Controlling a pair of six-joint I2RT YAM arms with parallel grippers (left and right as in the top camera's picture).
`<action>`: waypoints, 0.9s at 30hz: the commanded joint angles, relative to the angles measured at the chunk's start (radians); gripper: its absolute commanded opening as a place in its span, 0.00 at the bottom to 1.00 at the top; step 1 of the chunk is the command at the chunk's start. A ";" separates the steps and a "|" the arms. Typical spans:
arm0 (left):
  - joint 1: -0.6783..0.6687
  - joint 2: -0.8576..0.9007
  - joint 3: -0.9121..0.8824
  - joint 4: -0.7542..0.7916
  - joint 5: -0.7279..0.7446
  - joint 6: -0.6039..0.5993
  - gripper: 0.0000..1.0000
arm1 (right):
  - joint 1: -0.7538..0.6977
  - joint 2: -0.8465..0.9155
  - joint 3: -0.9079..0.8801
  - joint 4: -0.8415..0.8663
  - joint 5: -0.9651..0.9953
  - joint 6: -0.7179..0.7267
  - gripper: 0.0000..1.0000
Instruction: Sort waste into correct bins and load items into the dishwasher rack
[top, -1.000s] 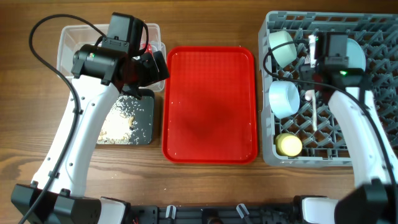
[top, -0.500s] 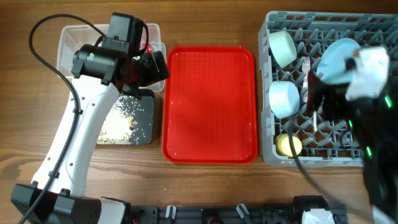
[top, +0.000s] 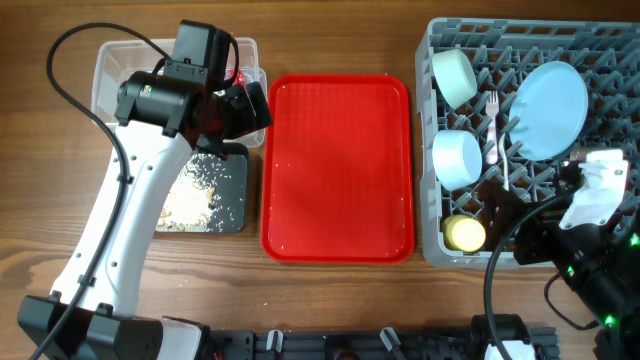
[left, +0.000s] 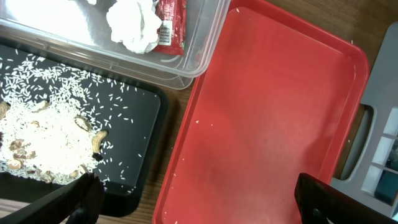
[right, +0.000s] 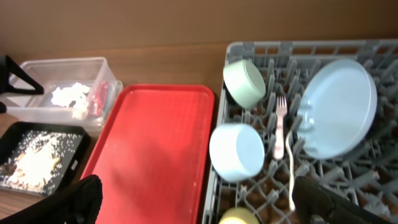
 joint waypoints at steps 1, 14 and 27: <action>0.004 -0.007 0.010 0.000 -0.017 0.004 1.00 | 0.003 -0.002 0.000 -0.001 0.076 0.018 1.00; 0.004 -0.007 0.010 0.000 -0.017 0.004 1.00 | 0.003 -0.268 -0.574 0.603 -0.008 0.018 1.00; 0.004 -0.007 0.010 0.000 -0.017 0.004 1.00 | 0.003 -0.494 -1.067 1.080 -0.096 0.052 1.00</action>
